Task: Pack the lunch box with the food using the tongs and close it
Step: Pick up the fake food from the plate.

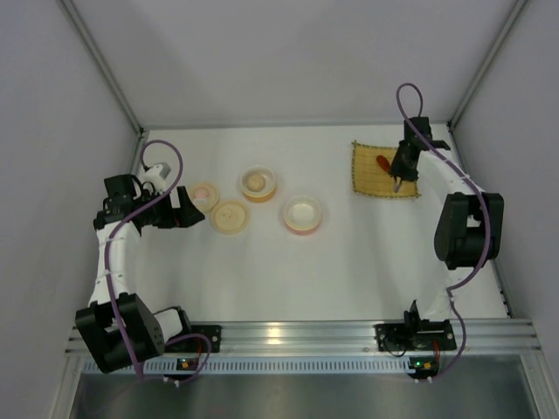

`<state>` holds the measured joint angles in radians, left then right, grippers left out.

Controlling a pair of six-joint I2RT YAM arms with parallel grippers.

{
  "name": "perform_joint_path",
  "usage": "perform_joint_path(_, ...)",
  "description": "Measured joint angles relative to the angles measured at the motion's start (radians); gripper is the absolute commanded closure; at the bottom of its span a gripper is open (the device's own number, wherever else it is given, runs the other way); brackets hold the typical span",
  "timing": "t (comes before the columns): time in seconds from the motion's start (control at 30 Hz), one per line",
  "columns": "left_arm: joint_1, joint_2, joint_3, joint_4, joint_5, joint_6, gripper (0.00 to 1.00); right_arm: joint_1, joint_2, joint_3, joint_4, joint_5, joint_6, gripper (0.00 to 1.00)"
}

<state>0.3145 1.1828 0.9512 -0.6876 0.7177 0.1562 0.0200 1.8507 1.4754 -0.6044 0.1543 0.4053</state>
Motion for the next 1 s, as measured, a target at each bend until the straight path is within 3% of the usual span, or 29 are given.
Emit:
perform_joint_path(0.2, 0.000, -0.003, 0.000, -0.001, 0.000, 0.000, 0.02, -0.036, -0.057, 0.000, -0.019, -0.047, -0.061, 1.00)
perform_joint_path(0.47, 0.000, -0.010, 0.000, -0.001, 0.000, 0.000, 0.02, -0.084, -0.094, 0.000, -0.044, -0.117, -0.191, 1.00)
perform_joint_path(1.0, 0.000, -0.029, 0.000, -0.002, 0.000, 0.001, 0.02, -0.069, -0.321, -0.003, -0.163, -0.566, -0.571, 1.00)
